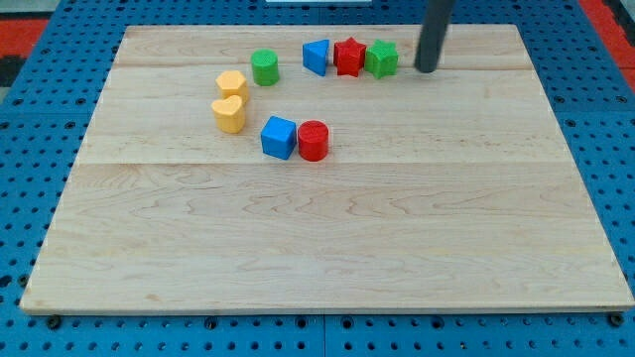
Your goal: Push the green star into the red star
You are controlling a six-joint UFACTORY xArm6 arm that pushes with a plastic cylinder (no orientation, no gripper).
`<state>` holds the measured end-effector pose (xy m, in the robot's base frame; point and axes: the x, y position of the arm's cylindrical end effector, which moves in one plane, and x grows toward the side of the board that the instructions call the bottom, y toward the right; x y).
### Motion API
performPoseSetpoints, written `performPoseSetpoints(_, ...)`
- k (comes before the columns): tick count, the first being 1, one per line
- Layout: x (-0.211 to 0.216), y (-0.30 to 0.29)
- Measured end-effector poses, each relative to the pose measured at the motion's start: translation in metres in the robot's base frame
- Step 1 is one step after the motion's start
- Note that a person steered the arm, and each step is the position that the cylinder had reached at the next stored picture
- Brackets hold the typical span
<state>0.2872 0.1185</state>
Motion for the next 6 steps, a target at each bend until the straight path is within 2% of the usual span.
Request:
performPoseSetpoints(1,0.000,-0.008)
performPoseSetpoints(3,-0.015,0.034)
performPoseSetpoints(4,-0.031,0.021)
performPoseSetpoints(6,-0.022,-0.018)
